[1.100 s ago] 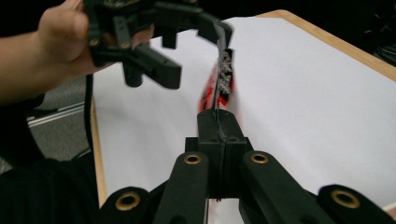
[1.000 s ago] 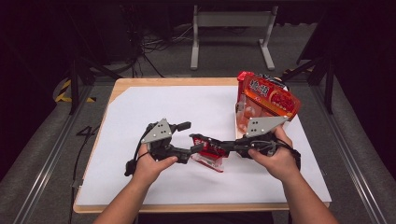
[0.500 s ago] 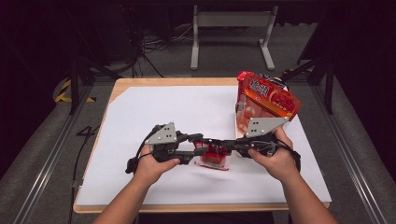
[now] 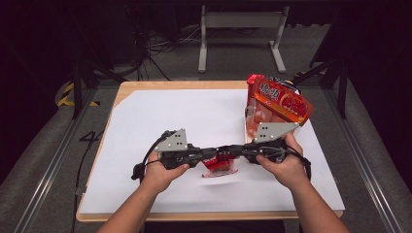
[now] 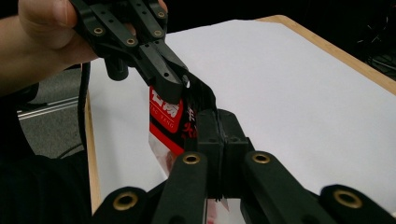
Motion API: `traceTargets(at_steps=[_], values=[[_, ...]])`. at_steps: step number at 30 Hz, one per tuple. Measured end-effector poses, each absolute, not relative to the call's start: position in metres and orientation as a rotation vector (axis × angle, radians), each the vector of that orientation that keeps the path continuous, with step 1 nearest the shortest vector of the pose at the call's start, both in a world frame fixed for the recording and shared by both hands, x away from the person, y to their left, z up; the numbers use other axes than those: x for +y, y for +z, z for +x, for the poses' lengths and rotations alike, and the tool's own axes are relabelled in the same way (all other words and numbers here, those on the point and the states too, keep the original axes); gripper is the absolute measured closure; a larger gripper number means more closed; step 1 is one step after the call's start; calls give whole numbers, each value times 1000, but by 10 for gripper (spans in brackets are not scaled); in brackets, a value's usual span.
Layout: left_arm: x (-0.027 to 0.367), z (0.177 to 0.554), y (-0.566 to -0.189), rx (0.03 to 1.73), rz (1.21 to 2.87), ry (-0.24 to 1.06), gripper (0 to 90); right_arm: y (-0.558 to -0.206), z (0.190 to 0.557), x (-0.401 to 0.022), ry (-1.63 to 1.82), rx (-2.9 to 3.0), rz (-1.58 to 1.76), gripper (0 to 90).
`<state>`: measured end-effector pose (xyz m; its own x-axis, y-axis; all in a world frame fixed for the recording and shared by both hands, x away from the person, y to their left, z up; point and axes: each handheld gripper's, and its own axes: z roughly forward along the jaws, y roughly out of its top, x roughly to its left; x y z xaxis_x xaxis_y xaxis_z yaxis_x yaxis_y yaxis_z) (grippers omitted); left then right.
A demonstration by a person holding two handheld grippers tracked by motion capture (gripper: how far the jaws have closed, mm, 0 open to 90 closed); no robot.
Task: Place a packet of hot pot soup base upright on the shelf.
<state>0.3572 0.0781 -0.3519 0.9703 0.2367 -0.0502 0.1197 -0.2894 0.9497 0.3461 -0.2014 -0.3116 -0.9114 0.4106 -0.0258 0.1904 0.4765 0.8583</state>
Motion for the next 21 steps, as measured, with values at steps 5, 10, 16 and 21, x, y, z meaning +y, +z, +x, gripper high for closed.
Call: traceTargets(at_steps=[5,10,16,21], values=[[79,358,-346,261,1859,126,898,-309,343,-206,1459,2448,557,728],[79,363,-342,271,1853,137,898,-306,338,-215,1474,2403,597,569],[77,374,-331,277,1840,131,898,-304,329,-240,1450,2285,674,403],[73,380,-325,252,1852,113,898,-306,325,-256,1433,2255,708,383]])
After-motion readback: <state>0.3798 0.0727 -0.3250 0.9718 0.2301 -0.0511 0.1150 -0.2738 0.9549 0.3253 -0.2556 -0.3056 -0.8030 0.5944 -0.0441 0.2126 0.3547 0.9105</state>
